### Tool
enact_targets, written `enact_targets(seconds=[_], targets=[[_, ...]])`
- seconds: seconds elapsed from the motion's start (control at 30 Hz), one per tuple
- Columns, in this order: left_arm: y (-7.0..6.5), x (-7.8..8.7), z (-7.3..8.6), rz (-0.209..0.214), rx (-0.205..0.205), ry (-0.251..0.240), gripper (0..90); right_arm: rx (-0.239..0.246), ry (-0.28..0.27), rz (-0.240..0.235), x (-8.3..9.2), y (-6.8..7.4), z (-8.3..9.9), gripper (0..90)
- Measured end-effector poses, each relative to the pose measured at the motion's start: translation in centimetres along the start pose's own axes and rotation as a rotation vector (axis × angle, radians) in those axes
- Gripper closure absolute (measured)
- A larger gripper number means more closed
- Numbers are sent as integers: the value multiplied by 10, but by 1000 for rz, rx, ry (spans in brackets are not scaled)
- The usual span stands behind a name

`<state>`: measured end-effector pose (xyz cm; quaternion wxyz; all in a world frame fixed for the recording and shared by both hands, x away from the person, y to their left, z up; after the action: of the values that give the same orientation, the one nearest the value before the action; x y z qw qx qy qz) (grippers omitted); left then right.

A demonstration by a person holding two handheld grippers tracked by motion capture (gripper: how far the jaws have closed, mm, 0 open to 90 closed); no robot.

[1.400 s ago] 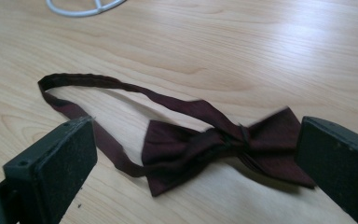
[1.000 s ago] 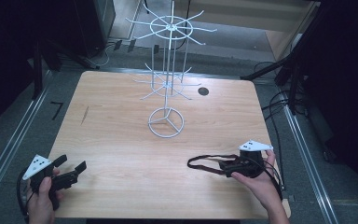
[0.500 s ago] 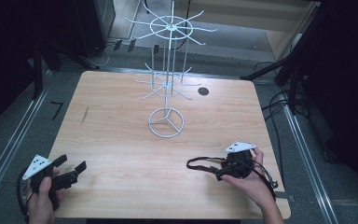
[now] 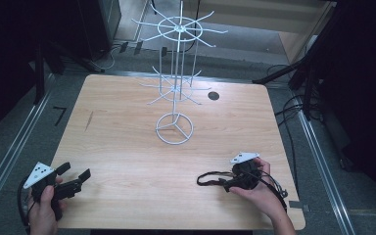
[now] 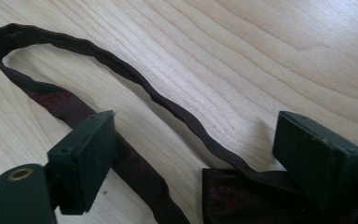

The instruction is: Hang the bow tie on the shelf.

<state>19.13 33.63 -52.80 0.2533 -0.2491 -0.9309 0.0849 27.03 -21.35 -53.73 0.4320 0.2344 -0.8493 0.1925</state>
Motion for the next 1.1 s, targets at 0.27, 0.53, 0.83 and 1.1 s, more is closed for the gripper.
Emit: enact_targets(seconds=[0.27,0.53,0.83,1.1], targets=[[0,0,0,0,1,0,143,-15,-35,-26,5,-5,1,586],[0,0,0,1,1,-1,143,-70,-52,-19,3,-10,0,900],[1,0,0,6,9,-1,143,-179,-126,29,3,-11,4,900],[1,0,0,5,10,0,143,-257,-257,38,17,-17,1,900]])
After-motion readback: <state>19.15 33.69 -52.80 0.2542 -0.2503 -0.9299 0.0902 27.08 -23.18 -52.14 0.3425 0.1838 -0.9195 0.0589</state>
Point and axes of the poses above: each handheld gripper's, and its own axes: x roughly backward along the jaws, z roughly out of its underside, y roughly to its left, the point moved 1 cm from there along -x, roughly forward along the jaws, and after that the axes turned 10 degrees about z, right-handed, at the moved point
